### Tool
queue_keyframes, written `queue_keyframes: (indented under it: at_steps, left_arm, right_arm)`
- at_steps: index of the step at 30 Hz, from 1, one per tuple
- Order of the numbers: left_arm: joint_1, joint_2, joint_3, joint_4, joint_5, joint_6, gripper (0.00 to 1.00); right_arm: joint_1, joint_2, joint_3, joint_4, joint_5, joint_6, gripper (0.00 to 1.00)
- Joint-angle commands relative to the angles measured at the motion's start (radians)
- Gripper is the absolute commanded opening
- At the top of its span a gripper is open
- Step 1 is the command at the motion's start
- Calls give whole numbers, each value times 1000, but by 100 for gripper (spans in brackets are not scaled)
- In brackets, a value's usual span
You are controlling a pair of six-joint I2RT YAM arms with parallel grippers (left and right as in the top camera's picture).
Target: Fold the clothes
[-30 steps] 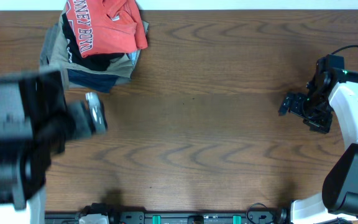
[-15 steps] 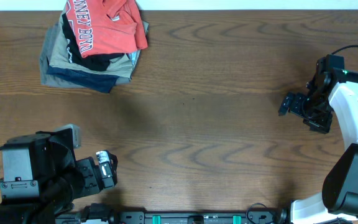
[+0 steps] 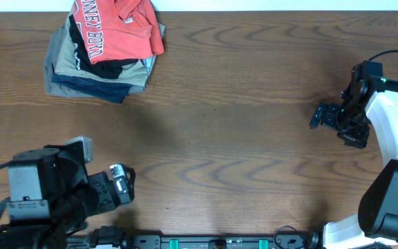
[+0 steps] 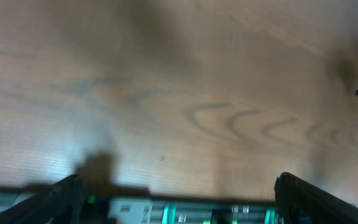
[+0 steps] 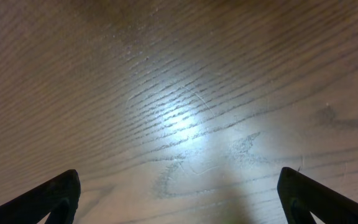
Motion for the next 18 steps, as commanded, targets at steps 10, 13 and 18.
queue_keyframes:
  at_steps: [10,13,18]
  left_arm:
    - [-42,-553,-760,894,58,-16,98]
    - [-42,-665,-892,1058,57,-14,98]
    - [-42,-727,-1032,1254,57,74,98]
  right_arm:
    - [-3,-3,10,-1,-3,-3,99]
    - [-3,-3,10,-1,-3,-3,98]
    - [-3,-3,10,-1,-3,-3,99]
